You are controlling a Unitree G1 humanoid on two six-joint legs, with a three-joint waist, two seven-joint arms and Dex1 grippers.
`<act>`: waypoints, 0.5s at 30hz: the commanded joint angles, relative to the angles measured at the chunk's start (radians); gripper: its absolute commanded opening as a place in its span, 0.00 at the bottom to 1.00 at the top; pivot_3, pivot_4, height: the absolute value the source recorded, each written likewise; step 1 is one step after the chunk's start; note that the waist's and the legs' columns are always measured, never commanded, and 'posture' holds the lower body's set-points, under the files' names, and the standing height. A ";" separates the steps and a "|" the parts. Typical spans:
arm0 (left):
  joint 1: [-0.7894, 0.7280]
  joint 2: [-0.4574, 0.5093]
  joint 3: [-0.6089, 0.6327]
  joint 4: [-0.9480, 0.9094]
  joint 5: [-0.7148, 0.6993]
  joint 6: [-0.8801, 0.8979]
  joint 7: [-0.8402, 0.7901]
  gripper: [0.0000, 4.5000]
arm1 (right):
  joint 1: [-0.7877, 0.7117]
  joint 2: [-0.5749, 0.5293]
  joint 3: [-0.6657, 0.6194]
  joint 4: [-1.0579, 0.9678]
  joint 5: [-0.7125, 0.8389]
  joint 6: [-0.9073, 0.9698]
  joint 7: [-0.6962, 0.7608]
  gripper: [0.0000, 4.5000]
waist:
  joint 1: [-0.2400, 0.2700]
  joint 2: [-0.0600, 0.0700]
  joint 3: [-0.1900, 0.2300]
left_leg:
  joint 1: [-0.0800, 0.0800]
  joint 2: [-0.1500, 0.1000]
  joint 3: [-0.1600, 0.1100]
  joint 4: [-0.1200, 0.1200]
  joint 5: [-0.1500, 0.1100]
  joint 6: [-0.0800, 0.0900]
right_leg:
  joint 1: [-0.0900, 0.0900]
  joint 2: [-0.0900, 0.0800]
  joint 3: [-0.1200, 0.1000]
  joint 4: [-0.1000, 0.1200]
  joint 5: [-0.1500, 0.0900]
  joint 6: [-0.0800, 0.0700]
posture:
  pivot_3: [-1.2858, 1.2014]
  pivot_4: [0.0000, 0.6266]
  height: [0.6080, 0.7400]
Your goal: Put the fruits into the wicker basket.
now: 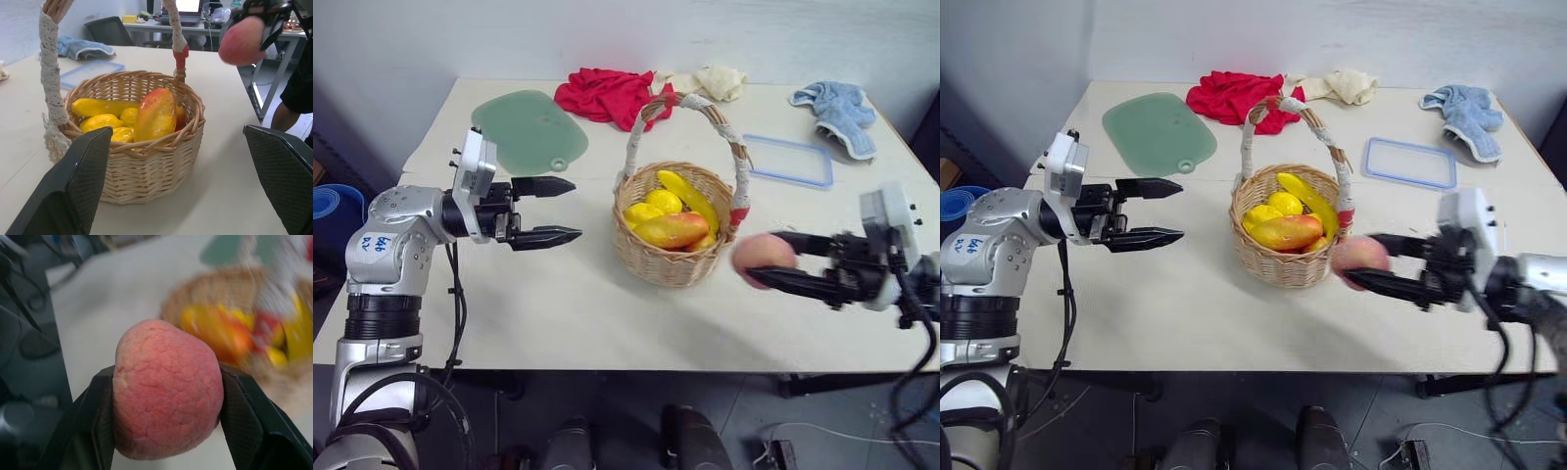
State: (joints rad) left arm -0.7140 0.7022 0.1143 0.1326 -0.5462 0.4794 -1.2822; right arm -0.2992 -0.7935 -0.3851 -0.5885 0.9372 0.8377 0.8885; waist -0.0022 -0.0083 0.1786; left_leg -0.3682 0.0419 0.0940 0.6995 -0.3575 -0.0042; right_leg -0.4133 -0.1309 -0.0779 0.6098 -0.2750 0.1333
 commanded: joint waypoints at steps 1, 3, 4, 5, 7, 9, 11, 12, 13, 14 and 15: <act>-0.021 -0.001 0.003 0.002 -0.006 -0.017 -0.005 1.00 | -0.096 0.134 0.094 -0.089 -0.041 -0.049 -0.247 0.53 | 0.001 0.000 0.000 | -0.001 0.000 0.000 0.000 0.000 0.000 | -0.001 0.000 0.000 0.000 0.000 0.000 | 0.52 0.24 1.00; -0.024 -0.004 0.003 0.004 -0.007 -0.018 -0.001 1.00 | -0.160 0.175 0.240 -0.092 -0.221 -0.090 -0.351 0.53 | 0.002 0.000 0.000 | -0.002 0.000 0.000 0.000 0.000 0.000 | -0.003 0.000 0.000 0.002 0.000 0.000 | 0.52 0.24 1.00; -0.024 -0.005 0.004 0.004 -0.008 -0.019 0.000 1.00 | -0.186 0.184 0.305 -0.082 -0.300 -0.090 -0.404 0.53 | 0.003 0.000 0.000 | -0.003 -0.001 0.001 0.000 -0.001 0.000 | -0.004 0.000 0.000 0.002 0.000 0.000 | 0.52 0.24 1.00; -0.025 -0.007 0.008 0.007 -0.014 -0.009 0.006 1.00 | -0.207 0.220 0.338 -0.063 -0.341 -0.089 -0.459 0.53 | 0.003 0.000 0.000 | -0.004 -0.001 0.001 -0.001 -0.001 0.000 | -0.005 0.000 -0.001 0.002 0.000 0.000 | 0.52 0.24 1.00; -0.022 -0.007 0.009 0.008 -0.017 -0.002 0.009 1.00 | -0.254 0.283 0.394 -0.014 -0.436 -0.060 -0.594 0.53 | 0.000 0.000 0.000 | -0.004 -0.001 0.001 -0.001 -0.001 0.000 | -0.005 0.000 -0.001 0.003 0.000 0.000 | 0.52 0.24 1.00; -0.015 -0.006 0.009 0.003 -0.013 -0.007 0.011 1.00 | -0.291 0.305 0.479 0.035 -0.556 -0.103 -0.639 0.53 | -0.001 0.000 0.000 | -0.005 -0.001 0.002 -0.001 -0.001 0.000 | -0.007 -0.001 -0.001 0.003 0.000 0.000 | 0.52 0.24 1.00; -0.015 -0.008 0.014 0.000 -0.015 -0.010 0.018 1.00 | -0.313 0.323 0.554 0.073 -0.636 -0.103 -0.667 0.53 | -0.002 0.000 0.000 | -0.006 -0.001 0.002 -0.001 -0.001 0.000 | -0.009 -0.001 -0.001 0.004 0.000 0.000 | 0.52 0.24 1.00; -0.016 -0.012 0.020 0.000 -0.017 -0.019 0.020 1.00 | -0.323 0.343 0.568 0.091 -0.670 -0.115 -0.691 0.53 | -0.003 0.000 0.000 | -0.007 -0.001 0.002 -0.001 -0.001 0.000 | -0.009 0.000 -0.001 0.005 0.000 0.000 | 0.52 0.24 1.00; -0.018 -0.011 0.021 0.008 -0.007 -0.040 0.019 1.00 | -0.337 0.363 0.576 0.106 -0.690 -0.097 -0.713 0.61 | -0.004 0.000 0.000 | -0.007 -0.001 0.003 -0.001 -0.001 0.000 | -0.010 -0.001 -0.001 0.007 0.000 0.000 | 0.52 0.24 1.00; -0.019 -0.010 0.021 0.016 0.002 -0.059 0.018 1.00 | -0.348 0.378 0.581 0.119 -0.721 -0.108 -0.732 0.70 | -0.004 0.000 0.000 | -0.007 -0.001 0.003 -0.001 -0.001 0.000 | -0.012 -0.001 -0.001 0.008 0.000 0.000 | 0.52 0.24 1.00; -0.025 -0.008 0.022 0.030 0.009 -0.073 0.019 1.00 | -0.356 0.387 0.587 0.128 -0.741 -0.110 -0.737 0.76 | -0.004 0.000 0.000 | -0.007 -0.001 0.003 -0.001 -0.001 0.000 | -0.013 -0.001 -0.001 0.010 0.000 0.000 | 0.52 0.24 1.00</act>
State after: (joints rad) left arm -0.7215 0.6857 0.1111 0.1676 -0.5427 0.4392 -1.2652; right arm -0.6275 -0.4086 0.2100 -0.4448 0.2397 0.7526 0.1774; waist -0.0065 -0.0087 0.1784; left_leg -0.3758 0.0414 0.0973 0.6986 -0.3582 -0.0045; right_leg -0.4274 -0.1318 -0.0790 0.6204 -0.2748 0.1337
